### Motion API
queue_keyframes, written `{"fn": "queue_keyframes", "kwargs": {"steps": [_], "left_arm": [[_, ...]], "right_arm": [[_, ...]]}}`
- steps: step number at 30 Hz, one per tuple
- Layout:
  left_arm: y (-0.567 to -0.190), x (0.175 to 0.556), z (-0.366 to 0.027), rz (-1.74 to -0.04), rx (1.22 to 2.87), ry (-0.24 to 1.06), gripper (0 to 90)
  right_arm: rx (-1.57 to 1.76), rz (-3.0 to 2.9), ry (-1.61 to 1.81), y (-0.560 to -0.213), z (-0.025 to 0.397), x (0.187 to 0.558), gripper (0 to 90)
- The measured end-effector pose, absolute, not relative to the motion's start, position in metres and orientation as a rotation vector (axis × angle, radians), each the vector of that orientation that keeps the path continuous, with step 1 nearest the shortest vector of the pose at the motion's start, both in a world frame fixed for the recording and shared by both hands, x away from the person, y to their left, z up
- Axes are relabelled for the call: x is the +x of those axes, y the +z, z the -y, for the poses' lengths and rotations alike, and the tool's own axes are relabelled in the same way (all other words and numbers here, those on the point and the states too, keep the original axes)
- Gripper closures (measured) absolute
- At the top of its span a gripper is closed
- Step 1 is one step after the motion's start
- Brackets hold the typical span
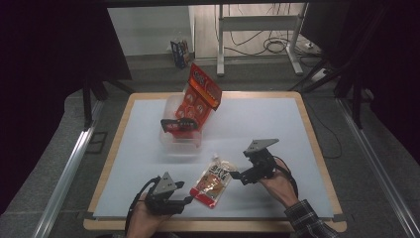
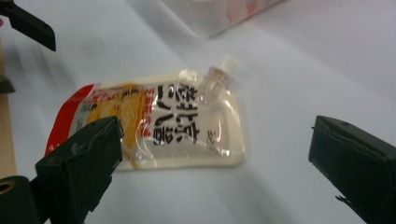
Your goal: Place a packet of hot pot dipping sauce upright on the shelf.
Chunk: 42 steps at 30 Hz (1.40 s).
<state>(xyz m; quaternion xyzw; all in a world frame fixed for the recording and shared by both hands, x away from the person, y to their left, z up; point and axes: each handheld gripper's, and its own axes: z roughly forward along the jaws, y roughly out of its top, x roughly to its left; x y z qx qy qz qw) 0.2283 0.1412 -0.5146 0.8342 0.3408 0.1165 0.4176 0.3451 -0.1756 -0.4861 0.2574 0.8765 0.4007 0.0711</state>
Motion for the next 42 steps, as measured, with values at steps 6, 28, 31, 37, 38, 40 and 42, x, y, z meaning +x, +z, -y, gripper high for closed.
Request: {"fn": "queue_keyframes", "kwargs": {"steps": [6,28,31,37,38,40,42], "left_arm": [[-0.516,0.234,-0.132,-0.833,2.066,0.25,61.6],[-0.538,0.248,-0.097,-0.799,2.155,0.268,90.0],[-0.54,0.247,-0.096,-0.794,2.172,0.287,90.0],[-0.542,0.241,-0.095,-0.793,2.184,0.333,90.0],[-0.543,0.24,-0.096,-0.789,2.188,0.337,90.0],[-0.543,0.24,-0.096,-0.798,2.188,0.332,90.0],[-0.543,0.239,-0.096,-0.798,2.195,0.332,90.0]], "right_arm": [[0.77,-2.653,1.162,-0.494,0.187,0.333,0.2],[0.795,-2.655,1.17,-0.507,0.188,0.33,0.0],[0.788,-2.664,1.16,-0.508,0.187,0.33,0.0],[0.776,-2.685,1.132,-0.508,0.182,0.33,0.0],[0.777,-2.69,1.13,-0.508,0.181,0.33,0.0],[0.775,-2.704,1.125,-0.509,0.178,0.33,0.0],[0.779,-2.709,1.12,-0.509,0.175,0.331,0.0]]}}
